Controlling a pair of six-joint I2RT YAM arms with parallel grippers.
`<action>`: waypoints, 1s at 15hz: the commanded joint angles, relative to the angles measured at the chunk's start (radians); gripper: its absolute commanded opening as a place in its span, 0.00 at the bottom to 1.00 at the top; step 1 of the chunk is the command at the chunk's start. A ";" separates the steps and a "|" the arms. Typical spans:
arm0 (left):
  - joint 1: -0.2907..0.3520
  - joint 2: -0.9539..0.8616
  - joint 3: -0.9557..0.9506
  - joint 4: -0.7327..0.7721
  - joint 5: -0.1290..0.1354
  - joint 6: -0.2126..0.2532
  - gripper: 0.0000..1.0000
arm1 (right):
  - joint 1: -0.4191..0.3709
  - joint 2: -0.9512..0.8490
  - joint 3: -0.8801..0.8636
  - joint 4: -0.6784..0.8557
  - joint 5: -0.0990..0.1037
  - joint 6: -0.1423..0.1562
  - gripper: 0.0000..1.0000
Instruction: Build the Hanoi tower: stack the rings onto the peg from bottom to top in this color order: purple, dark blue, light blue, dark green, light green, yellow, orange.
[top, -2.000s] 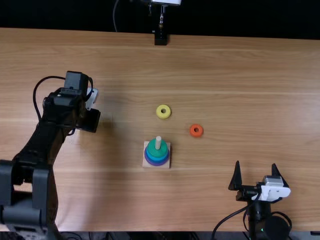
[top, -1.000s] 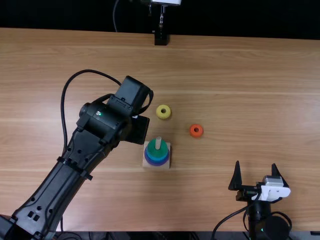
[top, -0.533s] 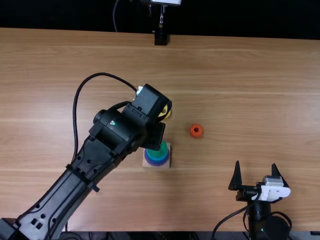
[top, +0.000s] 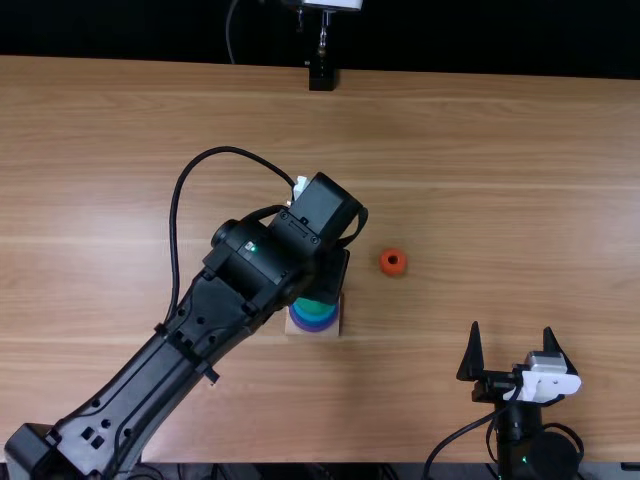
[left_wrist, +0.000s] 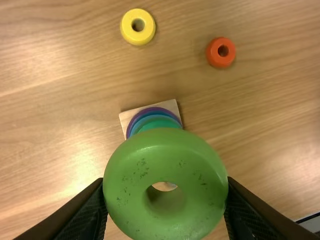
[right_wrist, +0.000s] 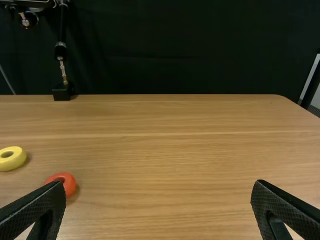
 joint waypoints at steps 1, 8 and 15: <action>-0.008 0.018 0.040 0.000 -0.003 -0.024 0.00 | -0.014 -0.006 -0.009 0.004 0.007 -0.003 1.00; -0.016 0.021 0.034 0.000 -0.003 -0.061 0.00 | -0.014 -0.006 -0.009 0.004 0.007 -0.001 1.00; -0.023 0.022 0.003 0.000 0.000 -0.064 0.00 | -0.014 -0.006 -0.009 0.004 0.007 -0.003 1.00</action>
